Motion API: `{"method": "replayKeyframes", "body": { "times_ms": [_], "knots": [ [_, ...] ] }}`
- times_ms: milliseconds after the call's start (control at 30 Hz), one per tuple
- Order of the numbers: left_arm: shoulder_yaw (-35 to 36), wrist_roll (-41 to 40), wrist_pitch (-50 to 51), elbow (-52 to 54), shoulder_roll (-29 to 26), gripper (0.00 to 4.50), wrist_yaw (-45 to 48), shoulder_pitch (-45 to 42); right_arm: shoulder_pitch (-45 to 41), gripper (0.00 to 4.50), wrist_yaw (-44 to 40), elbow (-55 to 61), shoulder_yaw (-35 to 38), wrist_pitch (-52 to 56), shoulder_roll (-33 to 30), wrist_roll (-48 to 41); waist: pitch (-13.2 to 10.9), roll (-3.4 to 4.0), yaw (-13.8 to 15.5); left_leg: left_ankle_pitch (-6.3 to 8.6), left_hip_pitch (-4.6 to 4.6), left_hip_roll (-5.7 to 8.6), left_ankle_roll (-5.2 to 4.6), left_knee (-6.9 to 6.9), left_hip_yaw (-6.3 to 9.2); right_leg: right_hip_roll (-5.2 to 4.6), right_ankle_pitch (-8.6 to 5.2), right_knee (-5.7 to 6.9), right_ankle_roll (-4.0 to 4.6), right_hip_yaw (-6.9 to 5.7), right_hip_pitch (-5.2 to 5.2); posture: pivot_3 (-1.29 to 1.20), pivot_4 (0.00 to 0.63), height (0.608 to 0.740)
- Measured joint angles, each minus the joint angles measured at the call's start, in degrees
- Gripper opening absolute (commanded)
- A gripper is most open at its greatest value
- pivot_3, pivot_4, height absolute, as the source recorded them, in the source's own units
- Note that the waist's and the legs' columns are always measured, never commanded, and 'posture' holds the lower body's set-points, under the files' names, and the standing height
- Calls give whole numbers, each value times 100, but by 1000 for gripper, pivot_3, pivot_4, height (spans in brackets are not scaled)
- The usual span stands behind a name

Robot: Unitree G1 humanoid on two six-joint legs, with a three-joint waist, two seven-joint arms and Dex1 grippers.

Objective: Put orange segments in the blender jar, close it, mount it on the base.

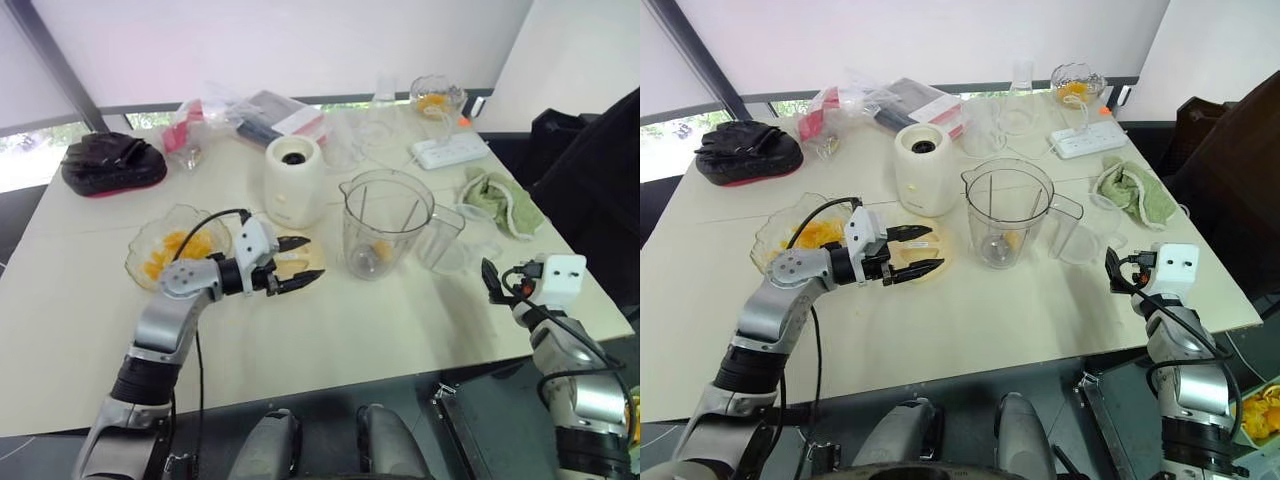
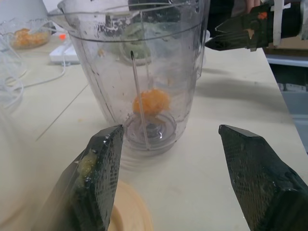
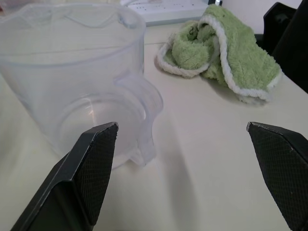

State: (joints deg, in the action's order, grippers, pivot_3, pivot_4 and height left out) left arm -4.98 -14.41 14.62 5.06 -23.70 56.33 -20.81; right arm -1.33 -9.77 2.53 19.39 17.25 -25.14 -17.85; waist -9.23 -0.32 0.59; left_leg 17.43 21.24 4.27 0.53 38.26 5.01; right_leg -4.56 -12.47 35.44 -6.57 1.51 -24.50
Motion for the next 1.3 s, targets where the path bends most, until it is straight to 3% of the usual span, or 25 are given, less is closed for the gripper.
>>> {"method": "replayKeyframes", "body": {
  "times_ms": [967, 1067, 1267, 1300],
  "knots": [
    [-158, 140, -405, -1, -160, 3263, -297, 88, -1107, 4470, 742, -1421, 21, -628, 398, 549, 0, 5, -31, 1, -1, -1, 0, -2, -5, -2, 0, -1, 0, 1, -3, 0, 150, 740],
    [-159, 144, -435, -1, -174, 3341, -303, 95, -1167, 3543, 791, -1453, 20, -648, 418, 577, -1, 6, -39, 1, -1, -1, -1, -2, -5, -2, 0, -2, 0, 1, -4, 0, 150, 740],
    [-161, 147, -499, -2, -196, 3341, -328, 100, -1240, 336, 827, -1488, -14, -702, 526, 627, -1, 7, -28, 1, 0, -1, -1, -3, -5, -3, 0, -2, 0, 1, -4, 0, 150, 740],
    [-161, 149, -500, -2, -204, 3341, -341, 102, -1267, 89, 813, -1484, -19, -784, 556, 612, -1, 7, -31, 1, 0, 0, -1, -3, -5, -3, 0, -2, 0, 1, -4, 0, 150, 740]
  ]
}}
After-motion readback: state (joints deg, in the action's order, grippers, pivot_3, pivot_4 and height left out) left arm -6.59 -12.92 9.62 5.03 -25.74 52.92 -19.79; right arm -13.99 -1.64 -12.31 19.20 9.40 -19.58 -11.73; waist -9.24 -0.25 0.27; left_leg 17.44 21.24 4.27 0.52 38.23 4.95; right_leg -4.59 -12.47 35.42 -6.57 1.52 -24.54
